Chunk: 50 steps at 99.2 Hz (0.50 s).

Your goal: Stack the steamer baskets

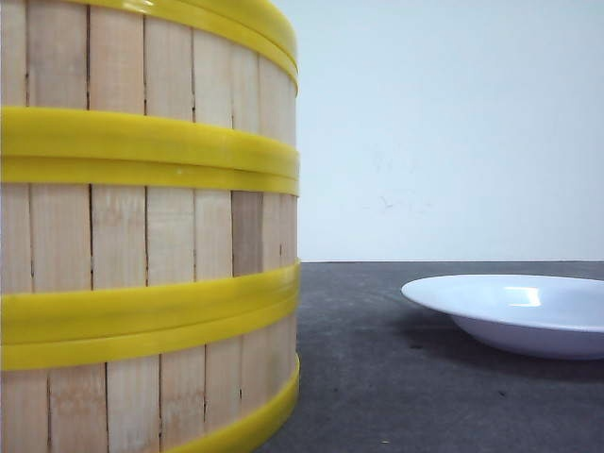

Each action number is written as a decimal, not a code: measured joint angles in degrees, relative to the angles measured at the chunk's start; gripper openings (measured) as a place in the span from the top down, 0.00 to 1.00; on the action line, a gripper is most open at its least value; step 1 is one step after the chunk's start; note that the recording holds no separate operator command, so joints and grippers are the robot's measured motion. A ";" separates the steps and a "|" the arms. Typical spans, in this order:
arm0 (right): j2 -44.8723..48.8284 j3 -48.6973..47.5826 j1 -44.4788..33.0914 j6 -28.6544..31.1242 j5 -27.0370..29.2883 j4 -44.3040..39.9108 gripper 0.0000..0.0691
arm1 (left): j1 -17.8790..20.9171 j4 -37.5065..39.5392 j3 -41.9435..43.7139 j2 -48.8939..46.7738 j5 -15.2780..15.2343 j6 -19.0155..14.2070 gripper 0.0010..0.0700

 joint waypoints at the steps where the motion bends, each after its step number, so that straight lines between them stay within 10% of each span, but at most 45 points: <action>1: 0.00 0.00 0.00 0.00 0.00 0.02 0.98 | 0.00 0.00 0.00 0.00 0.00 0.00 0.98; 50: 0.00 0.00 0.00 0.00 0.02 0.24 0.98 | 6.14 9.60 -21.33 -19.37 -4.11 2.16 0.98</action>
